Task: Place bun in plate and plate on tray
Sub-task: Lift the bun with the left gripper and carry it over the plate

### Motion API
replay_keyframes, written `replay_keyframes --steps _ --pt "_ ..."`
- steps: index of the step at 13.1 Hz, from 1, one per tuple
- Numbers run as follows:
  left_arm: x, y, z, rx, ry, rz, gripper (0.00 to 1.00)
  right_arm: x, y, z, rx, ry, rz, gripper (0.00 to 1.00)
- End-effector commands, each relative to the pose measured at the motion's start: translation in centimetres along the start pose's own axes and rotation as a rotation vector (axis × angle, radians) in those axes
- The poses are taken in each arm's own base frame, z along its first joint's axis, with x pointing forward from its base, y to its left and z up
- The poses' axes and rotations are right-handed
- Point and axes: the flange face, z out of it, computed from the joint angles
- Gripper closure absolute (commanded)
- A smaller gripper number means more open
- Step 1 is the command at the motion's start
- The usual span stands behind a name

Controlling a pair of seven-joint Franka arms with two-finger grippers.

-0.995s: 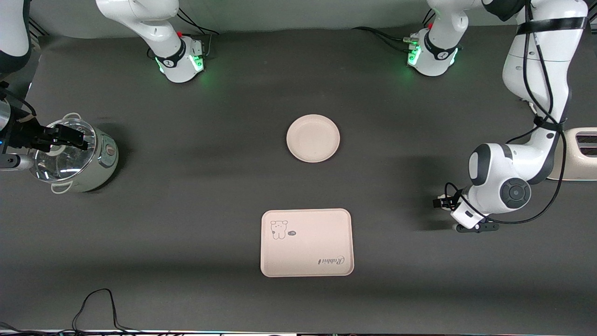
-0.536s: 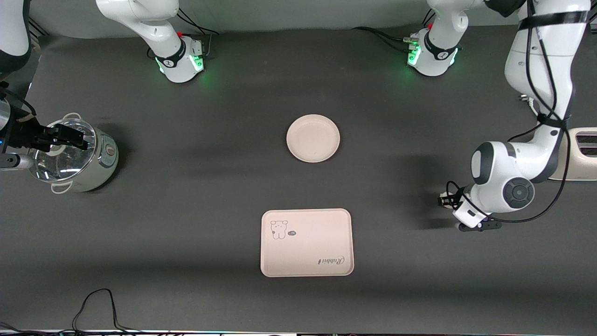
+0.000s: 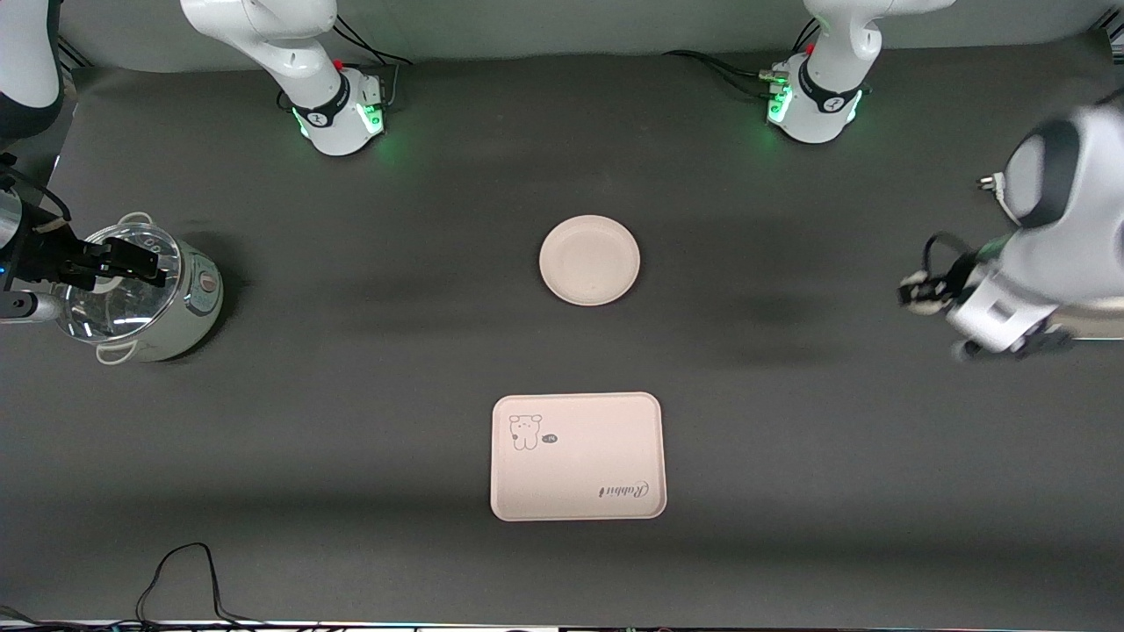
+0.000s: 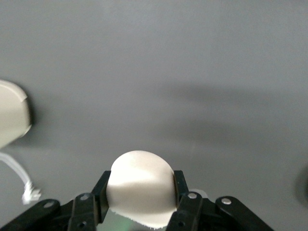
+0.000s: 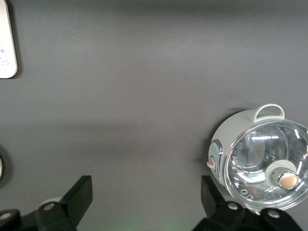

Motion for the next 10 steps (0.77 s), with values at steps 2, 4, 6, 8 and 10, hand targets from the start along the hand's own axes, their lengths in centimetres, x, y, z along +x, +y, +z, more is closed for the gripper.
replay_keyframes --steps 2,4,6,8,10 --pt "-5.6 -1.4 -4.0 -0.019 0.015 -0.018 0.44 -0.7 -0.1 -0.1 -0.022 0.011 0.017 0.00" --pt "-6.2 0.0 -4.5 -0.072 0.009 -0.020 0.44 -0.8 -0.1 -0.1 -0.022 0.009 0.017 0.00" --pt "-6.7 3.5 -4.8 -0.112 0.011 -0.045 0.44 -0.7 -0.1 0.0 -0.022 0.006 0.017 0.00" --pt "-7.5 9.9 -4.2 -0.096 0.019 -0.064 0.44 -0.7 -0.1 0.0 -0.022 0.006 0.019 0.00" --pt "-8.3 17.1 -2.8 -0.084 0.038 -0.112 0.44 -0.7 -0.1 0.1 -0.022 0.004 0.019 0.00"
